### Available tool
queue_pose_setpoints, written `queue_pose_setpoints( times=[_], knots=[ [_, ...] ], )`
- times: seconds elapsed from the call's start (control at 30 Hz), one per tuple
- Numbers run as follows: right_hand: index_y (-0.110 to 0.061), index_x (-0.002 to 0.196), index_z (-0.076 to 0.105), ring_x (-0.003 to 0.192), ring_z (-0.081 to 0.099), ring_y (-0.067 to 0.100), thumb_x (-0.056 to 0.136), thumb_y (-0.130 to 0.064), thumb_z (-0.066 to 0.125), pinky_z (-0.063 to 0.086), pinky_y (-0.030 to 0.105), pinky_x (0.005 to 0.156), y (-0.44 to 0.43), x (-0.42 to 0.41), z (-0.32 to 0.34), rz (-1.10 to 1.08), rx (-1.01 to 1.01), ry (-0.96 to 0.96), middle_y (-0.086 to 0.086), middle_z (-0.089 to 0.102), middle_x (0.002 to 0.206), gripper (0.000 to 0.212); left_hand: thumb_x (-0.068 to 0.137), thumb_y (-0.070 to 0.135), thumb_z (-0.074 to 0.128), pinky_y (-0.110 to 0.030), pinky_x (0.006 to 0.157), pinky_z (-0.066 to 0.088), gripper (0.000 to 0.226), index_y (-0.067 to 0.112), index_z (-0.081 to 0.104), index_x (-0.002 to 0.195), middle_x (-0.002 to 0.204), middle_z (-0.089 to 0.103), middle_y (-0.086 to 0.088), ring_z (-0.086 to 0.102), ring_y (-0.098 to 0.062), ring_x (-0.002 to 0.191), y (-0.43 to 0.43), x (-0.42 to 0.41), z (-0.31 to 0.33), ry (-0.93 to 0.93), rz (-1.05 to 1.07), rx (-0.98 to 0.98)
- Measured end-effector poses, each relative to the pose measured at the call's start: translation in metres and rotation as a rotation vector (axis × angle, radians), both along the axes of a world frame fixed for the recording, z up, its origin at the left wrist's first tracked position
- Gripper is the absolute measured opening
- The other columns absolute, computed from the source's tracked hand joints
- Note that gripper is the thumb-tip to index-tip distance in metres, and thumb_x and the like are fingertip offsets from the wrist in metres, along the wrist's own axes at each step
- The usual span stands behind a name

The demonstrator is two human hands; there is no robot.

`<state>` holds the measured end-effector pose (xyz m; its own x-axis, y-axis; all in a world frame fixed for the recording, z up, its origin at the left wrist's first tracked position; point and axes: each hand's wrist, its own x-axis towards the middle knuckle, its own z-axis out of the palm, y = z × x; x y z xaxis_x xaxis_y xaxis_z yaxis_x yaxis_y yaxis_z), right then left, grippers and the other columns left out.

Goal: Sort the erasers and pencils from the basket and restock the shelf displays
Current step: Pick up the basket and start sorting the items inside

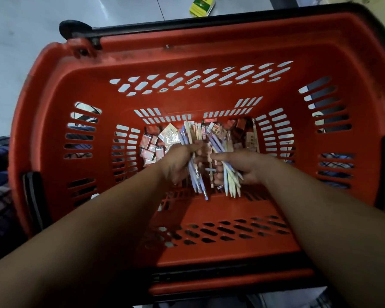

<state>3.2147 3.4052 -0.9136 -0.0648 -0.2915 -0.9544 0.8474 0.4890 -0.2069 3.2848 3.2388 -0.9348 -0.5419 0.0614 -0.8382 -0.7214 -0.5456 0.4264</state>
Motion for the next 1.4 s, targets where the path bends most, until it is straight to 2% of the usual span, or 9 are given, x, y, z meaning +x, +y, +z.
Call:
queue_pose_setpoints(
  times=[0.23,0.4,0.53,0.67,0.77,0.93,1.17,1.3,1.4],
  knots=[
    [0.000,0.124,0.063,0.085,0.075,0.024,0.094,-0.005,0.067,0.064,0.037,0.074,0.001,-0.006,-0.004,-0.047,-0.079,0.102,0.015,0.076,0.098,0.031,0.097,0.027,0.067,-0.026,0.056,0.049,0.027,0.003,0.064,0.108,0.065,0.058,0.002,0.051,-0.010,0.054,0.010,0.008,0.003,0.062,-0.114,0.042],
    [-0.007,0.124,0.066,0.113,0.069,0.030,0.085,0.000,0.069,0.056,0.042,0.098,0.014,0.000,-0.004,-0.002,-0.170,-0.058,0.018,0.072,0.118,0.039,0.100,0.024,0.061,-0.030,0.067,0.055,0.016,0.012,0.066,0.110,0.058,0.055,0.005,0.063,-0.015,0.070,0.009,0.017,0.006,0.074,-0.316,0.222],
    [0.000,0.116,0.066,0.082,0.073,0.024,0.090,-0.014,0.072,0.062,0.042,0.082,0.011,0.001,-0.006,0.027,-0.112,-0.095,0.014,0.072,0.088,0.030,0.097,0.030,0.066,-0.025,0.052,0.049,0.015,0.015,0.063,0.097,0.052,0.039,0.008,0.039,-0.007,0.044,0.013,0.012,-0.003,-0.048,-0.130,0.077],
    [-0.005,0.108,0.064,0.055,0.055,0.017,0.090,-0.008,0.073,0.061,0.036,0.065,-0.005,0.010,-0.009,0.034,-0.034,0.132,0.007,0.054,0.062,0.020,0.099,0.034,0.064,-0.025,0.045,0.046,0.034,0.001,0.065,0.108,0.064,0.062,-0.006,0.050,-0.013,0.043,0.022,0.009,-0.006,-0.066,-0.009,-0.077],
    [-0.007,0.115,0.065,0.050,0.054,0.019,0.086,-0.001,0.071,0.054,0.028,0.053,-0.022,0.014,-0.004,0.146,-0.026,0.440,0.016,0.061,0.068,0.029,0.086,0.059,0.071,-0.025,0.054,0.049,0.058,0.003,0.067,0.096,0.072,0.072,-0.010,0.064,-0.016,0.048,0.023,0.010,-0.009,-0.071,-0.053,-0.150],
    [-0.020,0.114,0.052,0.057,0.060,0.015,0.096,-0.006,0.058,0.047,0.020,0.044,-0.037,0.018,0.006,0.424,-0.029,0.711,0.006,0.065,0.082,0.024,0.065,0.069,0.083,-0.028,0.054,0.051,0.095,-0.001,0.065,0.126,0.079,0.068,-0.015,0.062,-0.026,0.058,0.020,0.004,-0.013,-0.020,-0.038,-0.080],
    [-0.009,0.115,0.070,0.111,0.065,0.028,0.084,-0.020,0.078,0.050,0.046,0.103,-0.043,0.008,0.015,0.405,-0.108,0.552,0.011,0.069,0.108,0.034,0.093,0.041,0.064,-0.031,0.068,0.059,0.044,0.005,0.072,0.116,0.107,0.076,-0.018,0.075,-0.028,0.091,0.004,-0.001,-0.018,-0.101,0.038,-0.120],
    [-0.004,0.111,0.073,0.100,0.073,0.030,0.089,-0.007,0.069,0.059,0.038,0.090,-0.029,-0.009,0.013,0.158,-0.172,0.385,0.018,0.075,0.104,0.022,0.069,0.034,0.081,-0.047,0.077,0.062,0.051,-0.001,0.067,0.103,0.087,0.075,-0.017,0.074,-0.033,0.076,-0.009,-0.001,-0.015,-0.127,0.083,-0.194],
    [-0.007,0.106,0.071,0.081,0.069,0.027,0.093,-0.004,0.063,0.056,0.036,0.069,-0.009,-0.016,0.005,0.259,0.021,0.645,0.010,0.072,0.093,0.016,0.080,0.024,0.076,-0.035,0.058,0.053,0.028,0.009,0.057,0.067,0.054,0.055,-0.010,0.054,-0.028,0.057,-0.014,0.000,-0.012,-0.124,0.040,-0.148]
  ],
)
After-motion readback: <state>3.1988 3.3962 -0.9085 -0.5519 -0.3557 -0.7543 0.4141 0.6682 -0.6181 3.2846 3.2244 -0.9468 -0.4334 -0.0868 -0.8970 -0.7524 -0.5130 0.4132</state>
